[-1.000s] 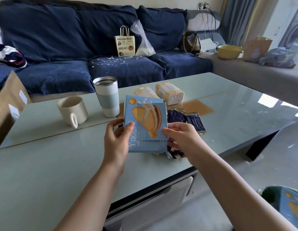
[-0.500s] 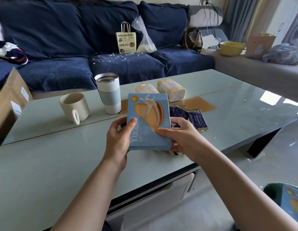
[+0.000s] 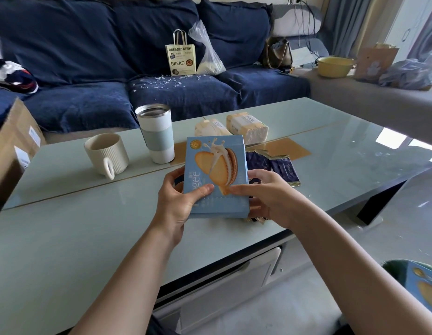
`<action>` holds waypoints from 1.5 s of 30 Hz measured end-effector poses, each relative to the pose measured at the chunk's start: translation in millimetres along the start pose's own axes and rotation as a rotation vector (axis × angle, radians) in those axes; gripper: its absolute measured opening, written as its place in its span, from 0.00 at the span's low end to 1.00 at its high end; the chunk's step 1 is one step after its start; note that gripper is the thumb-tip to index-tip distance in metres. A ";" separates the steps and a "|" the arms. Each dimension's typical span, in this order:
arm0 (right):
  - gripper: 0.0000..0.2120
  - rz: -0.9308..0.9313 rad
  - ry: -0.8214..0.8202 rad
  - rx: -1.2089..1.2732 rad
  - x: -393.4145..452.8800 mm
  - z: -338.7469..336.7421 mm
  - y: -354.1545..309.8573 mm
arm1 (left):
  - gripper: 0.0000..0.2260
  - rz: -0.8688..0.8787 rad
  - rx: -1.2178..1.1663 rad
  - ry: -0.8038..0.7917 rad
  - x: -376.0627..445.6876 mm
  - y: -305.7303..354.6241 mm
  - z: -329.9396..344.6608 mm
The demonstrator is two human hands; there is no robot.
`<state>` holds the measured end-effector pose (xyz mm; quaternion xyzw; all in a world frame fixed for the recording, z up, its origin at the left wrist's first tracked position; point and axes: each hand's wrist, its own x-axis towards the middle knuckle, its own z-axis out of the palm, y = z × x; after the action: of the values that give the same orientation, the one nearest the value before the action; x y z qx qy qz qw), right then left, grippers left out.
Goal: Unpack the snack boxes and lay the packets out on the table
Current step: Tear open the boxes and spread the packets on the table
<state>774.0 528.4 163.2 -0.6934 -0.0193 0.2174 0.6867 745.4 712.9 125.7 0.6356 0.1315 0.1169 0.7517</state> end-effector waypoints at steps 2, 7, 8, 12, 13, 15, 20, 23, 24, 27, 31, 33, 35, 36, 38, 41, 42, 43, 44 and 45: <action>0.19 0.030 -0.047 0.050 -0.7 -5.7 -1.5 | 0.27 -0.011 -0.011 -0.010 -1.3 1.3 0.0; 0.24 0.046 -0.054 -0.021 1.1 -13.1 -2.6 | 0.30 -0.019 -0.037 -0.040 -3.9 2.6 1.0; 0.23 0.049 -0.043 -0.045 1.5 -13.7 -2.3 | 0.29 -0.012 -0.035 -0.051 -5.0 2.4 1.8; 0.18 -0.021 0.074 -0.202 9.6 -8.0 7.1 | 0.27 0.066 0.056 -0.051 -6.5 -3.2 5.5; 0.17 -0.044 0.099 -0.225 11.0 -4.7 9.3 | 0.27 0.078 0.079 -0.049 -6.1 -4.5 6.2; 0.18 -0.103 0.110 -0.243 12.0 -1.4 11.3 | 0.28 0.086 0.111 -0.046 -5.5 -5.9 6.8; 0.21 -0.117 -0.018 -0.106 6.5 -7.0 6.7 | 0.32 0.107 0.160 -0.025 -5.5 -3.0 6.2; 0.19 -0.106 -0.042 -0.021 6.1 -6.5 4.8 | 0.36 0.104 0.162 -0.050 -8.5 0.6 7.9; 0.19 -0.126 -0.007 0.018 6.9 -5.2 3.9 | 0.36 0.101 0.164 -0.070 -11.0 1.5 10.0; 0.22 -0.203 0.164 0.047 11.4 -1.5 3.2 | 0.34 0.105 0.194 -0.136 -19.2 1.8 17.5; 0.23 -0.232 0.279 0.099 15.7 2.9 3.3 | 0.32 0.108 0.215 -0.164 -24.3 -0.8 24.4; 0.21 -0.238 0.283 0.113 16.5 4.6 2.3 | 0.33 0.104 0.207 -0.166 -25.7 -1.1 26.3; 0.19 -0.240 0.268 0.108 17.0 4.0 1.1 | 0.34 0.105 0.193 -0.170 -26.7 -1.0 27.0; 0.17 -0.238 0.246 0.103 17.3 2.9 0.5 | 0.34 0.104 0.190 -0.172 -27.0 -0.9 27.0; 0.14 -0.218 0.188 0.114 18.2 0.5 -0.5 | 0.34 0.104 0.201 -0.176 -27.2 -1.1 26.1; 0.11 -0.165 0.180 0.137 18.7 -2.1 -1.5 | 0.34 0.087 0.224 -0.187 -28.3 -2.7 25.9; 0.10 -0.160 0.191 0.142 18.1 -2.5 -2.3 | 0.34 0.082 0.222 -0.186 -28.7 -3.4 26.1; 0.10 -0.158 0.199 0.148 17.7 -2.3 -3.3 | 0.34 0.081 0.219 -0.183 -29.0 -3.7 26.1; 0.10 -0.157 0.206 0.155 16.8 -1.3 -4.3 | 0.34 0.080 0.219 -0.181 -29.3 -3.4 26.4; 0.10 -0.155 0.214 0.159 16.6 -0.1 -4.3 | 0.33 0.077 0.220 -0.179 -29.7 -2.4 26.7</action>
<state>790.1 533.9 162.7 -0.6524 0.0177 0.0895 0.7524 726.9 677.6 129.0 0.7267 0.0514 0.0733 0.6811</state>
